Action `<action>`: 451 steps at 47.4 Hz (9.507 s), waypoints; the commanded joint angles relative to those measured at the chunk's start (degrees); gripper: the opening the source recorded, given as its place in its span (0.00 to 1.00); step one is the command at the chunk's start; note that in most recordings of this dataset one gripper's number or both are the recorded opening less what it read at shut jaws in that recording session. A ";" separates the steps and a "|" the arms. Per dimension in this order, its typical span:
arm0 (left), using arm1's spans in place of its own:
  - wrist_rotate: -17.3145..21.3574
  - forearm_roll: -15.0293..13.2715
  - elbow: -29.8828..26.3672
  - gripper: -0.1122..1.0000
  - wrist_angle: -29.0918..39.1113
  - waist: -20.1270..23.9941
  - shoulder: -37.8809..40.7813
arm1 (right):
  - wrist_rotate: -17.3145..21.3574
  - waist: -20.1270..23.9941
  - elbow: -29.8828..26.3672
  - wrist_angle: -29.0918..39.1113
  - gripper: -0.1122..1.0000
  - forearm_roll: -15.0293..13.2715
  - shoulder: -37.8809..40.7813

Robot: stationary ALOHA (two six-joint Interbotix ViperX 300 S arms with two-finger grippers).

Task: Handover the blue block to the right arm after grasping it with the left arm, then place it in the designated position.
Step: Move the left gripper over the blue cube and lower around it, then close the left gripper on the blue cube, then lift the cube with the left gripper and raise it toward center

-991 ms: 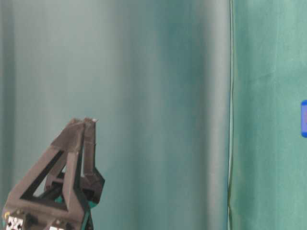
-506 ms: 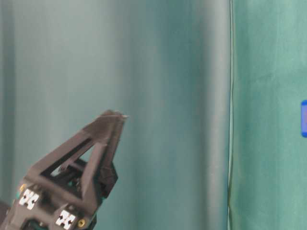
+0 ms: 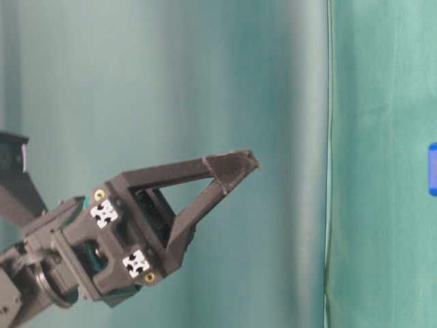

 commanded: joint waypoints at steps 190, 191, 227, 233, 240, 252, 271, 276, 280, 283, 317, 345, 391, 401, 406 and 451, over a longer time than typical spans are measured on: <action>-2.11 0.18 8.88 0.52 -19.16 -1.41 12.66 | -0.09 0.09 -1.49 -0.26 0.99 -0.09 2.29; -2.11 0.18 8.88 0.52 -19.16 -1.41 12.48 | -0.09 0.09 -1.58 -0.26 0.99 -0.09 2.29; -1.76 0.35 4.13 0.52 -8.53 -2.11 0.62 | -0.09 0.09 -1.58 -0.18 0.99 -0.09 2.29; -1.58 0.44 2.20 0.52 -6.50 -2.46 -0.09 | -0.09 0.09 -1.58 -0.26 0.99 -0.09 2.29; -1.58 0.53 0.18 0.52 -3.96 -2.81 -1.49 | -0.09 0.09 -1.58 -0.18 0.99 -0.09 2.29; -1.58 0.62 -3.34 0.52 0.53 -2.90 -4.75 | 0.00 0.09 -1.58 -0.18 0.99 -0.09 2.29; -0.97 0.79 -7.56 0.52 3.69 -2.99 -7.47 | 0.00 0.18 -1.58 -0.18 0.99 -0.09 2.29; -0.97 0.79 -7.38 0.52 3.69 -2.99 -7.56 | 0.00 0.18 -1.58 -0.18 0.99 -0.09 2.29; -0.97 0.79 -7.38 0.52 3.69 -2.90 -7.65 | 0.00 0.18 -1.58 -0.18 0.99 -0.09 2.29; -0.97 0.79 -7.29 0.52 3.69 -2.99 -7.56 | 0.00 0.18 -1.49 -0.18 0.99 -0.09 2.29; -0.88 0.79 -7.03 0.52 3.34 -2.90 -7.82 | 0.00 0.26 -1.58 -0.26 0.99 -0.09 2.29; 0.18 0.79 11.34 0.52 -21.01 -2.99 -20.21 | -0.26 0.26 -1.67 -1.23 0.99 -1.32 2.29; 1.41 0.35 28.04 0.52 -47.99 -2.99 -24.61 | -0.53 0.18 -1.67 -2.90 0.99 -3.60 2.55; 1.23 0.26 27.95 0.52 -47.99 -2.99 -24.70 | -0.62 0.18 -1.67 -2.90 0.99 -3.60 2.64; 1.23 0.26 27.95 0.52 -47.99 -2.99 -24.61 | -1.05 0.18 -1.76 -2.81 0.99 -4.31 2.72; 1.05 0.26 27.86 0.52 -48.25 -2.99 -24.43 | -22.59 1.49 -5.45 -4.83 0.98 -31.20 5.36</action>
